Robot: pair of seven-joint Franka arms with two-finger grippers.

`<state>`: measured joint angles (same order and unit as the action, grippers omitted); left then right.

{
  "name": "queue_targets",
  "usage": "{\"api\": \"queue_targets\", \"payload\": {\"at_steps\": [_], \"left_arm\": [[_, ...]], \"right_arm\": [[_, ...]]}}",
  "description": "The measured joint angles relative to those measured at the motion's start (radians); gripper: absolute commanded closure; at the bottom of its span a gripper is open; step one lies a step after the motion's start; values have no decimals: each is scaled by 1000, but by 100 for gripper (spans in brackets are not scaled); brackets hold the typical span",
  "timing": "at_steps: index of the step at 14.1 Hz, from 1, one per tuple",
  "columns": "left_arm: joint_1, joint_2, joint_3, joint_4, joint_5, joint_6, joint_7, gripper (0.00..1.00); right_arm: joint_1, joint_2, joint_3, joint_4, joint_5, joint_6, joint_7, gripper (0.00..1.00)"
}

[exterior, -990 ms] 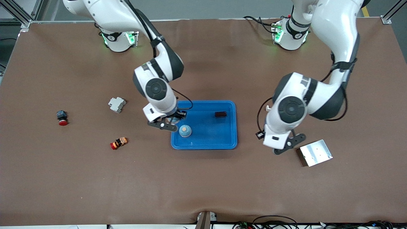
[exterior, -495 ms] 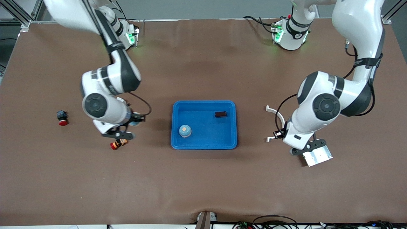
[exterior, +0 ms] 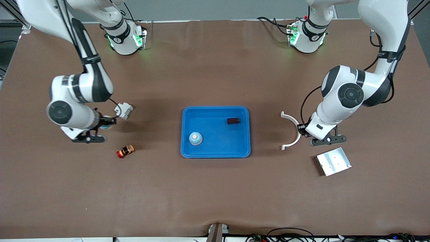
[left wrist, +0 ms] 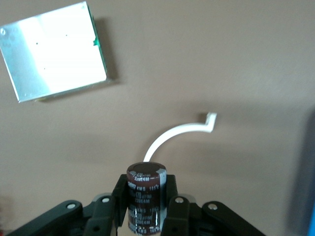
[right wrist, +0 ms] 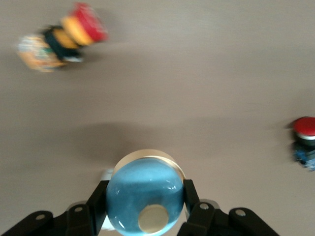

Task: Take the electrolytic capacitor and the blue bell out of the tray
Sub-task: 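Set the bell near the red button while the left gripper sets the capacitor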

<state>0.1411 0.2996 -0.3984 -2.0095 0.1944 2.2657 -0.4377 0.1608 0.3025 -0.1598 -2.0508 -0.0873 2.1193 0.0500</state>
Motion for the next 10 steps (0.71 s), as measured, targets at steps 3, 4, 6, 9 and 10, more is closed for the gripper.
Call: {"api": "queue_targets", "payload": {"at_steps": [3,4,6,9,10], "left_arm": [[29,-8,0,-69,0,33,65,100],[39,-8,0,-93,0,64,78,100],[58,-8,0,-144,0,138,106,100],[85,0,0,-212,0,256,149,100],[96,9,0,-229,0,289,173,100]], "right_arm": [[-64,-8,-114,-110,-1,171,-212,100],[-79,-8,-144,-129,-1,195,-263,99],[-93,-8,-167,-145,-1,205,-296,99],[-85,-2,-164,-152,22,205,-294,99],[-82,4,-162,-155,37,205,-294,97]]}}
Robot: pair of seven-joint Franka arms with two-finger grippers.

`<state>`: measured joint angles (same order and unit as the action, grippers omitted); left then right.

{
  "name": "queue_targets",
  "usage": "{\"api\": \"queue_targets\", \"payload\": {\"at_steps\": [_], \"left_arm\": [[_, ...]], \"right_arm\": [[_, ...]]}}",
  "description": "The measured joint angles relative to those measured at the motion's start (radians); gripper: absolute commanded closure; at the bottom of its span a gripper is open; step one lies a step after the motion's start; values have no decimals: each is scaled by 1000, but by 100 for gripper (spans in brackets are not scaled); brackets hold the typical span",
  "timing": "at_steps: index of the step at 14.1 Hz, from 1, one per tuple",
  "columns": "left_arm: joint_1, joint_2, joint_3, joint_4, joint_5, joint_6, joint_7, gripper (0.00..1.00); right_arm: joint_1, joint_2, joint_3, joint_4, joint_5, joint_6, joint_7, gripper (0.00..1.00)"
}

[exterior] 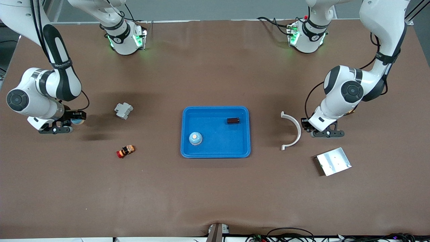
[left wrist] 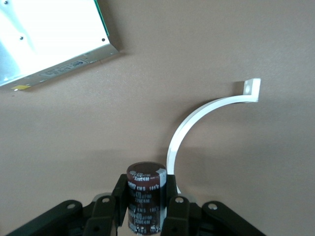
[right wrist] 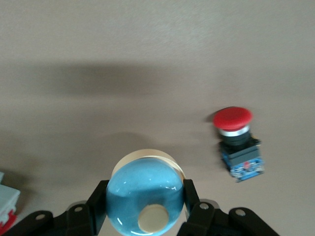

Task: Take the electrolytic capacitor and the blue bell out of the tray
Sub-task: 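Set the bell near the red button while the left gripper sets the capacitor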

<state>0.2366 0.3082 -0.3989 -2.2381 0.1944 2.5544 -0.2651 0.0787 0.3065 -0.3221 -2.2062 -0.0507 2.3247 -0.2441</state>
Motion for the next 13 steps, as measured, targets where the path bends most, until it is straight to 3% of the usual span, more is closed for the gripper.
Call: {"api": "queue_targets", "payload": {"at_steps": [2,3,4,6,7,8,13], "left_arm": [[24,24,0,-19,0,42,53,100],[35,37,0,-23,0,53,75,100],[42,50,1,-24,2,62,90,100],[47,72,1,-24,13,84,95,100],[49,83,1,-24,23,98,95,100],[53,94,1,-25,36,112,95,100],[99,143,1,-25,108,176,96,100]], "right_arm": [[5,19,1,-3,10,3,0,92],[7,30,2,-4,10,5,0,82],[8,41,2,-4,11,6,0,69],[9,63,2,-4,11,10,1,23],[9,71,2,-4,11,12,1,7],[9,77,2,-4,11,13,1,0],[11,80,4,38,56,-42,0,0]]}}
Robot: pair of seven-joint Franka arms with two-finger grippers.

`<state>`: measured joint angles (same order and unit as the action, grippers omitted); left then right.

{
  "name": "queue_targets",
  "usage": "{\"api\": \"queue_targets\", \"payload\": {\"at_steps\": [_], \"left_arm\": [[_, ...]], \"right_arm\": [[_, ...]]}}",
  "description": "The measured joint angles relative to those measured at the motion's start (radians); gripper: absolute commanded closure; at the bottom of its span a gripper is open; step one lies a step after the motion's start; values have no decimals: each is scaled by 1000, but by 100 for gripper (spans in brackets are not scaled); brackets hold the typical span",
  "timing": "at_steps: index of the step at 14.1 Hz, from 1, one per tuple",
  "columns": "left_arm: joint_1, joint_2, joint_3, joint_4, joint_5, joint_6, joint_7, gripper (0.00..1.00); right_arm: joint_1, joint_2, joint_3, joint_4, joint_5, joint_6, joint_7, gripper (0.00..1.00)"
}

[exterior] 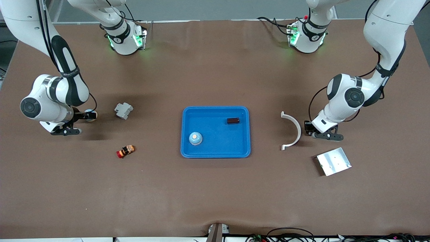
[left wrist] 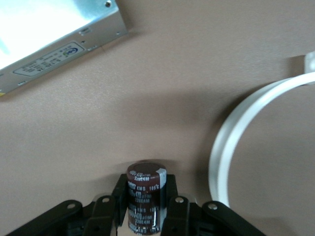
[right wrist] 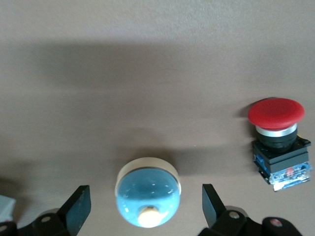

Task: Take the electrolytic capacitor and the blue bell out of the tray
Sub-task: 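Set the bell near the red button while the left gripper sets the capacitor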

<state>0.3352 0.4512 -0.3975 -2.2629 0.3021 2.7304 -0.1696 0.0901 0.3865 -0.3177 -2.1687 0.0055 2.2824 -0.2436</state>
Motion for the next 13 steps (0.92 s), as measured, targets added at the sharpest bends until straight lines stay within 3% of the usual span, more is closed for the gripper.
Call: {"api": "queue_targets", "payload": {"at_steps": [2,3,4,5,8,13], "left_arm": [[4,5,-2,0,1,10,0,100],[5,5,-2,0,1,11,0,92],[5,5,-2,-1,1,11,0,42],[5,5,-2,-1,1,12,0,0],[4,17,-2,0,1,28,0,0],[7,18,-2,11,1,32,-17,0]], "right_arm": [[8,-1,2,89,53,-113,0,0],[18,-2,3,147,82,-179,0,0],[39,-5,4,208,101,-244,0,0],[70,-7,4,263,112,-295,3,0],[181,-10,8,359,140,-328,68,0],[381,13,13,391,213,-232,343,0]]}}
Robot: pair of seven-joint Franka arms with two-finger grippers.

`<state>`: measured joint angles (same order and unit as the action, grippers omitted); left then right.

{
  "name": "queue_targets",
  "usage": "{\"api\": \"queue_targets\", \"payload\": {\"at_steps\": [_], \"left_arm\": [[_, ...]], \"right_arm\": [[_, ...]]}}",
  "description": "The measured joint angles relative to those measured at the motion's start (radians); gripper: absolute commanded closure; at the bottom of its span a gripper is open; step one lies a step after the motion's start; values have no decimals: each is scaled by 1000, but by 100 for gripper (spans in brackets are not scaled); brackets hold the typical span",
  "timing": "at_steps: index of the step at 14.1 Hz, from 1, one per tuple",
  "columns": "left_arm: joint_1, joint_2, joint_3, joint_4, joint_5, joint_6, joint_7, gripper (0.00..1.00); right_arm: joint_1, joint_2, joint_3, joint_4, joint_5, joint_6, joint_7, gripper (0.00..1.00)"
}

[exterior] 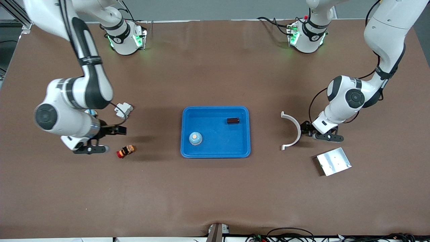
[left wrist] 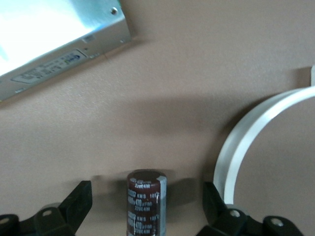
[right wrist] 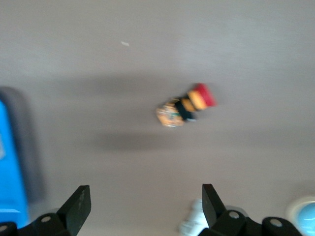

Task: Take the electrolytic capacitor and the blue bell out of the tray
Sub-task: 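Set the bell near the red button while the left gripper sets the capacitor, then grasp the second bell with the right gripper while the left gripper grasps a capacitor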

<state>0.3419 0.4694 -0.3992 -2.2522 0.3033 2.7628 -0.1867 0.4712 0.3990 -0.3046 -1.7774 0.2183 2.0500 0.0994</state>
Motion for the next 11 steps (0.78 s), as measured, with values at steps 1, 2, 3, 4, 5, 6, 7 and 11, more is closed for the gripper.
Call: {"api": "queue_targets", "payload": {"at_steps": [1,2,3,4,5,6,7,11], "left_arm": [[0,-3,0,3,0,0,-10,0],[0,-8,0,5,0,-1,-15,0],[0,-15,0,9,0,-8,-24,0],[0,-23,-1,19,0,-31,-43,0],[0,-31,-3,35,0,-69,-69,0],[0,-40,-8,55,0,-112,-103,0],[0,-48,-21,75,0,-150,-151,0],[-6,-57,-131,98,0,-190,-520,0]], "right_arm": [[50,14,1,22,0,11,75,0],[100,33,2,55,0,16,152,0],[144,58,3,96,1,19,233,0],[185,92,4,150,2,19,324,0],[220,134,5,208,7,19,415,0],[252,182,6,263,14,19,501,0],[279,230,7,307,16,25,573,0],[324,368,26,376,20,125,694,0]]}}
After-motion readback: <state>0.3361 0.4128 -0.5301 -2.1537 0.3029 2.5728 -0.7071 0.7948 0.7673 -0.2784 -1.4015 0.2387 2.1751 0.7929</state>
